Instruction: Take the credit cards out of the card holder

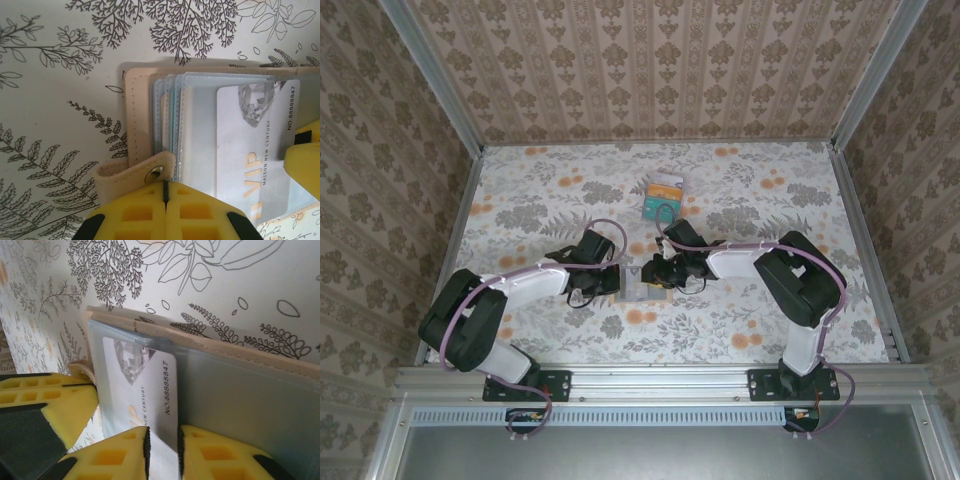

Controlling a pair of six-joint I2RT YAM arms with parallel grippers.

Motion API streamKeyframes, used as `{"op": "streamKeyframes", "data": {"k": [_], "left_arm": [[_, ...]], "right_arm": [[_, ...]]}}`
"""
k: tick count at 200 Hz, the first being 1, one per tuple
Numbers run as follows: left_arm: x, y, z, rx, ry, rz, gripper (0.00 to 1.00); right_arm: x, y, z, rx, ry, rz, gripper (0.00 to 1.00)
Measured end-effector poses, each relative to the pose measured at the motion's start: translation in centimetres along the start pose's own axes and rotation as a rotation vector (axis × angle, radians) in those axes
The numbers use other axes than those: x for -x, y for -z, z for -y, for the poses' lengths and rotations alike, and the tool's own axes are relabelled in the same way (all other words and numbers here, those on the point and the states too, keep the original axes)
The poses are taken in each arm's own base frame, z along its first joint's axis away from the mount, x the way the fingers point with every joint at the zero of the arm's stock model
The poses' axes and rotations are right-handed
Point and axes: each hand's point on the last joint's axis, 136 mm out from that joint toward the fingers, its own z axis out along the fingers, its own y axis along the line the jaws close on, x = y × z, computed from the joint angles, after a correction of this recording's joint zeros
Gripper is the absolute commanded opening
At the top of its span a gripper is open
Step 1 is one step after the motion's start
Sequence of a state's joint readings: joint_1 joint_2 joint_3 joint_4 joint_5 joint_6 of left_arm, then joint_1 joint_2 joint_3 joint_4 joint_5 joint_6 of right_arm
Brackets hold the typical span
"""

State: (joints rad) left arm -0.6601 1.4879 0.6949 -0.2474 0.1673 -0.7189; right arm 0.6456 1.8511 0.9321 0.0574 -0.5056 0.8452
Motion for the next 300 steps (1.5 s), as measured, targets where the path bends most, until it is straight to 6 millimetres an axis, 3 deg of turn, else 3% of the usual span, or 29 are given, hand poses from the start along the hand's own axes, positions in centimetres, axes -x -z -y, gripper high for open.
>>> {"op": "streamKeyframes", "data": {"k": [35,98,161,196,238,271,300], "left_arm": [[0.0,0.0,0.0,0.000,0.000,0.000,0.00],[0.0,0.1,-0.1,0.004,0.000,0.003,0.00],[0.1,0.1,-0.1,0.006,0.000,0.005,0.00],[-0.1,0.2,-0.3,0.017,0.001,0.002,0.00],[-0.4,0.4,-0.6,0.026,0.003,-0.009,0.00],[-0.1,1.6,-0.1,0.017,-0.007,0.004,0.10],[1.7,3.9,1.3,-0.029,-0.041,0.073,0.34]], "right_arm": [[0.0,-0.1,0.0,0.001,0.002,0.000,0.00],[-0.3,0.8,0.7,-0.005,-0.003,0.015,0.00],[0.0,4.8,1.6,-0.041,0.005,0.077,0.00],[-0.1,7.6,0.8,-0.068,0.065,0.104,0.00],[0.8,10.8,-1.9,-0.096,0.182,0.128,0.00],[2.7,13.9,-4.5,-0.149,0.325,0.180,0.00],[4.7,16.4,-6.4,-0.215,0.510,0.245,0.00]]}}
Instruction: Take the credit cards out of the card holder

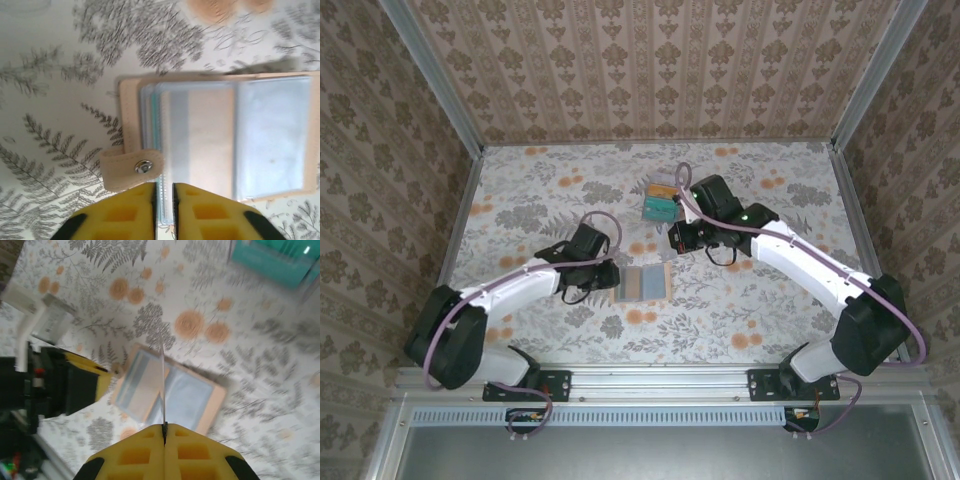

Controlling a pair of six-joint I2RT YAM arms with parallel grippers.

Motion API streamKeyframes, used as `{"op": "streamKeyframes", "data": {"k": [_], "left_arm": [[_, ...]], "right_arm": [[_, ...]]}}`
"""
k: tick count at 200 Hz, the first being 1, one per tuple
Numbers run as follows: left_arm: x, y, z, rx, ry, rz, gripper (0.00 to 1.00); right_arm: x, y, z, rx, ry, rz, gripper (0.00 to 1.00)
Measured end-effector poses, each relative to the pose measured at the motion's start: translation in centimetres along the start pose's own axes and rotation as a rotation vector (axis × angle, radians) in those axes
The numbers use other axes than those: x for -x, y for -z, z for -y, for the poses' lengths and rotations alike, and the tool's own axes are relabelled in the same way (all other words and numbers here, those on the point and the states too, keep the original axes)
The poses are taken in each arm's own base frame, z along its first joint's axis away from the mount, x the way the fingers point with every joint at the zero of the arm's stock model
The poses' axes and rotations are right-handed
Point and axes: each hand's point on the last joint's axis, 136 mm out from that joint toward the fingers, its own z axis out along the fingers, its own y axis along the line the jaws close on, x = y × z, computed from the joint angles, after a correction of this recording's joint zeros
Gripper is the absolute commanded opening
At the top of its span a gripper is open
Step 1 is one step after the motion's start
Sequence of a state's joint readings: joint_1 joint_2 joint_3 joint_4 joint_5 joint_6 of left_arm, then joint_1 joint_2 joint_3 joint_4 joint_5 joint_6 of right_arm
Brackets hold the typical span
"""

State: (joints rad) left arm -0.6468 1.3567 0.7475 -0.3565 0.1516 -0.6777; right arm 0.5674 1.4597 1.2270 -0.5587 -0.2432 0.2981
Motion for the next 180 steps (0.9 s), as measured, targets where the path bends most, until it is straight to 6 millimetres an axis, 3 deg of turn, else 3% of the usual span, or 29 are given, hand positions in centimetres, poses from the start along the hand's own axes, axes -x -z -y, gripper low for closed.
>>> {"op": "streamKeyframes", "data": {"k": [22,46,111,180], "left_arm": [[1.6,2.2,1.0,-0.039,-0.014,0.070,0.65],[2.7,4.4,1.4,-0.066,-0.025,0.137,1.00],[3.5,8.7,0.5,-0.072,-0.011,0.261,1.00],[2.6,10.2,-1.5,-0.031,0.030,0.286,1.00]], "right_arm": [[1.8,0.8,0.6,-0.066,0.175,0.040,0.00],[3.7,0.3,1.5,-0.144,0.363,0.052,0.00],[11.3,-3.8,4.1,-0.355,0.773,0.030,0.00],[14.6,-8.6,7.8,-0.497,0.980,-0.042,0.00]]}}
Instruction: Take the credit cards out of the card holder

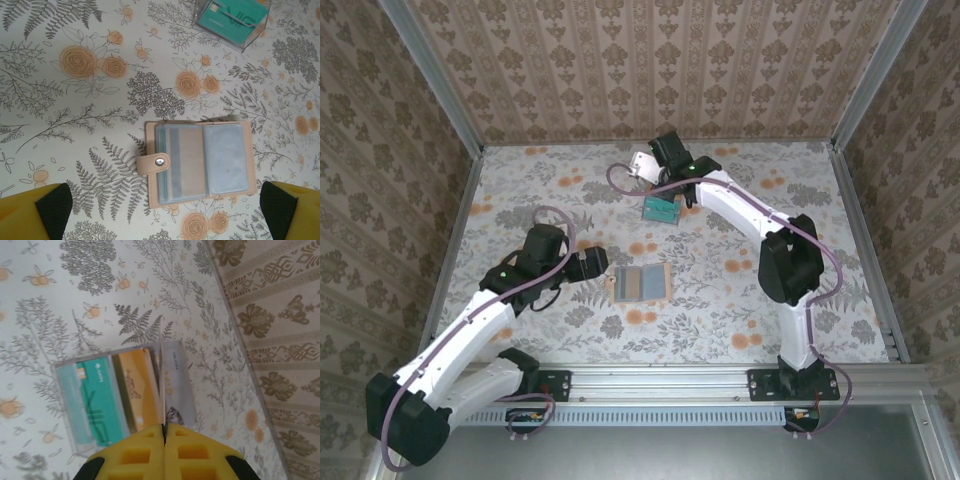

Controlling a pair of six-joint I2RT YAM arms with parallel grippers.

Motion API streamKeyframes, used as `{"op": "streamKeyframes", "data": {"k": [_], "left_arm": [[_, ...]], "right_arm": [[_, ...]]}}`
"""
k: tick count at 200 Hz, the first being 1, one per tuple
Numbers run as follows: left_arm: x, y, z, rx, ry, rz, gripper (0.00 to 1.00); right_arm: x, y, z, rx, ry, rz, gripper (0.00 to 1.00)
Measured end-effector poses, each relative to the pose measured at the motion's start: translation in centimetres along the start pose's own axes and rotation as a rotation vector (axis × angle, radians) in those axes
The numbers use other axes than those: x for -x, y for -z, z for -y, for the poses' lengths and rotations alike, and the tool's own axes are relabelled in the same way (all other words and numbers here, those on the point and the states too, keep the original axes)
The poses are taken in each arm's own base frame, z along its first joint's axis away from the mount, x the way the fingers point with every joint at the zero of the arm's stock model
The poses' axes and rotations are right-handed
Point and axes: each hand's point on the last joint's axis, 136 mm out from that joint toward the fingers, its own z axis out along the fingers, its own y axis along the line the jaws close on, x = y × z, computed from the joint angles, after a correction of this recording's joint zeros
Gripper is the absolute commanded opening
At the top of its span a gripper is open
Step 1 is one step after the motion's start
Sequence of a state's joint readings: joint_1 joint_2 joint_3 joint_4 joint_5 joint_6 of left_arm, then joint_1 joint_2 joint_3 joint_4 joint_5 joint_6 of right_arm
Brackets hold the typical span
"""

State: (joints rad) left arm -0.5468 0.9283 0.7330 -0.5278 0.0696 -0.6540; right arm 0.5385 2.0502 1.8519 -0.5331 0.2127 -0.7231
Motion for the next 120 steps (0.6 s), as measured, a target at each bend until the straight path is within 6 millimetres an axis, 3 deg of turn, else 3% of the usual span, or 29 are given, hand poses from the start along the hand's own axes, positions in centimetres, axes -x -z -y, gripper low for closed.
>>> {"op": "streamKeyframes", "data": {"k": [43,120], "left_arm": [[-0.1,0.1,-0.7,0.022,0.015,-0.010,1.00],[0.0,0.1,-1.2,0.036,0.030,-0.008,1.00]], "right_arm": [[-1.2,-2.3,0.7,-0.017,0.044,-0.037,0.00],[-2.5,-3.7,1.0,-0.016,0.041,-0.060,0.00]]}}
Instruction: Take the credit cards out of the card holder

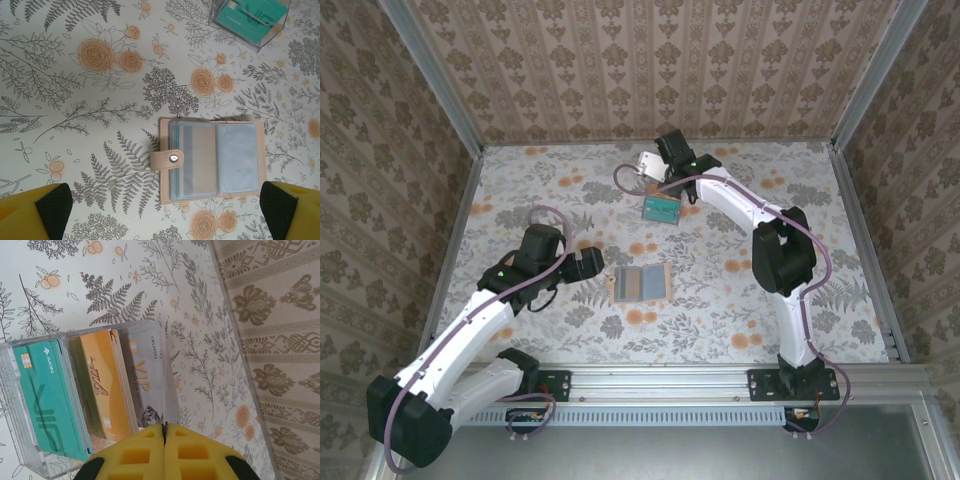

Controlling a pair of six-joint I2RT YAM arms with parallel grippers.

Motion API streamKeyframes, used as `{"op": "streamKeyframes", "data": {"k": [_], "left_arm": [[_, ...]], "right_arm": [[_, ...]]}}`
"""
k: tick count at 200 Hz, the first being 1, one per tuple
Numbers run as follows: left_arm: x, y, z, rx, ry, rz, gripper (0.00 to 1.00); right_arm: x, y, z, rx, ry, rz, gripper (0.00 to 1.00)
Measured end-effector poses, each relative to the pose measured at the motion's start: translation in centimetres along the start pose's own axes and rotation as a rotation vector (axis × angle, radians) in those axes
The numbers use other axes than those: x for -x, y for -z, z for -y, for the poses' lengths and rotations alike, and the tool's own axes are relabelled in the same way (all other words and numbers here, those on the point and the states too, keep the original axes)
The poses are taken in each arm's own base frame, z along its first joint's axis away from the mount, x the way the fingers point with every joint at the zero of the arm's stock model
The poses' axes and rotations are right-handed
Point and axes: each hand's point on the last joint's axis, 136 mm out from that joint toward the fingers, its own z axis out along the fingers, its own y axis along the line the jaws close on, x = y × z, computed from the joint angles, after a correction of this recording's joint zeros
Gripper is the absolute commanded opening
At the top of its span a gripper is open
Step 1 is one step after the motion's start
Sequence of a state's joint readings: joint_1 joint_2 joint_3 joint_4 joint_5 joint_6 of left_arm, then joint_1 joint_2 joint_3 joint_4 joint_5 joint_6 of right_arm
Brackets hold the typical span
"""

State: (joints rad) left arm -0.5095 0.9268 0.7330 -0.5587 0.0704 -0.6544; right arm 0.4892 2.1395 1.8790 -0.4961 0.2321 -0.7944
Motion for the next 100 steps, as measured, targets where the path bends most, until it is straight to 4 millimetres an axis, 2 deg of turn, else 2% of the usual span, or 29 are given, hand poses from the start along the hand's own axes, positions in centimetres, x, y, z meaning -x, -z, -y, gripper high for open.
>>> {"op": "streamKeyframes", "data": {"k": [48,100], "left_arm": [[-0.1,0.0,-0.3,0.010,0.007,-0.005,1.00],[-0.1,0.4,-0.5,0.012,0.011,-0.002,1.00]], "right_arm": [[-0.8,-1.8,-1.4,0.030,0.009,-0.030,0.00],[-0.8,-2.5,-1.5,0.026,0.003,-0.029,0.00]]}}
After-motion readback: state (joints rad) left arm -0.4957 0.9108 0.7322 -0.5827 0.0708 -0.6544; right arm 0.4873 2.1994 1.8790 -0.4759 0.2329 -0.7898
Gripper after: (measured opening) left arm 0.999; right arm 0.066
